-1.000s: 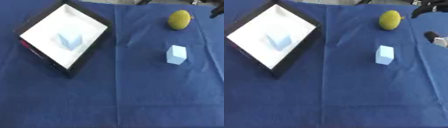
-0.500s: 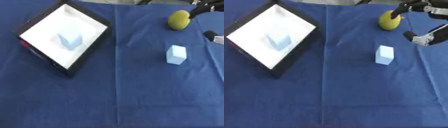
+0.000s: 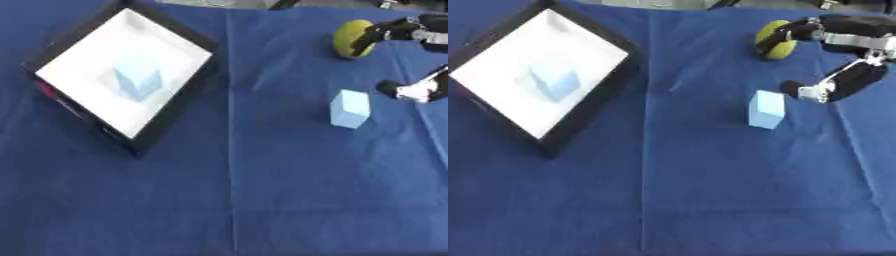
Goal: Pick up objects on the table and place them in the box.
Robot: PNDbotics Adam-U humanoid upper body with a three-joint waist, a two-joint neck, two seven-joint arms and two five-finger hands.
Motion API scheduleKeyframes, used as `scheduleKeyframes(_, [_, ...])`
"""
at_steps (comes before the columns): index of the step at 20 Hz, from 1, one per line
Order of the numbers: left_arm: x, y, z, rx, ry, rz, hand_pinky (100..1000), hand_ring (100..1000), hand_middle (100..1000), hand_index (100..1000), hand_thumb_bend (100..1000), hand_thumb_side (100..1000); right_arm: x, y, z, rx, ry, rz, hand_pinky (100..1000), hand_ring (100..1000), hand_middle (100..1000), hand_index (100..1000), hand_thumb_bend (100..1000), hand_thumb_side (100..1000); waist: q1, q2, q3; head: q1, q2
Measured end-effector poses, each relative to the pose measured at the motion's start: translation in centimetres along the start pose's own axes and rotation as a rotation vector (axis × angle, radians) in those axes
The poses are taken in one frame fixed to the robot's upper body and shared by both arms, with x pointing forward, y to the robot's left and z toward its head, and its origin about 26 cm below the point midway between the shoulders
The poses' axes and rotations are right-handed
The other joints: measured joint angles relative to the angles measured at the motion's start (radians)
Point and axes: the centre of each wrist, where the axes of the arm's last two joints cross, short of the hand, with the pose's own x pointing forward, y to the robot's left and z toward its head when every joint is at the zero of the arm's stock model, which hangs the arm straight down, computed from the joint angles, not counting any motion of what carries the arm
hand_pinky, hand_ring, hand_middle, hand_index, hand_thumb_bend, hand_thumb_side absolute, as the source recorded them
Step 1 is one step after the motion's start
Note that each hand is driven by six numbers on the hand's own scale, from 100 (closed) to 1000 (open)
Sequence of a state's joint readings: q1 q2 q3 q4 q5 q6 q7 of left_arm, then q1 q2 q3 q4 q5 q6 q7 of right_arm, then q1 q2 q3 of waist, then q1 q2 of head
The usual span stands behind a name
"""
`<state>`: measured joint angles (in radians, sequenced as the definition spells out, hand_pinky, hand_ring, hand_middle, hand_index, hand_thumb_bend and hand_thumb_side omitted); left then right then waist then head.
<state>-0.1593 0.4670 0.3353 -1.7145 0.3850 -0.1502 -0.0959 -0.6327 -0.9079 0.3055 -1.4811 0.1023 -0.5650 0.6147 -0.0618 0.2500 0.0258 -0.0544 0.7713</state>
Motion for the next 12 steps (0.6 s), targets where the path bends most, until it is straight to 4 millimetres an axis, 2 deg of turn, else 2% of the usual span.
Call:
scheduleKeyframes(2, [0.0, 0.0, 0.0, -0.001, 0.0, 0.0, 574, 887, 762, 677, 100, 643, -0.1, 0.4, -0.4, 0.013, 0.007, -0.011, 1000, 904, 772, 932, 361, 671, 0.0, 0.0, -0.002, 0.0, 0.0])
scheduleKeyframes(3, [0.0, 0.0, 0.0, -0.002, 0.0, 0.0, 574, 888, 762, 677, 100, 651, -0.1, 0.8, -0.5, 0.02, 0.011, -0.02, 1000, 905, 772, 933, 342, 701, 0.0, 0.0, -0.004, 0.001, 0.0])
scheduleKeyframes(12, [0.0, 0.0, 0.0, -0.007, 0.006, -0.003, 575, 890, 762, 674, 100, 653, -0.6, 3.6, -1.1, 0.041, 0.048, -0.099, 1000, 907, 773, 938, 348, 703, 0.0, 0.0, -0.012, 0.005, 0.0])
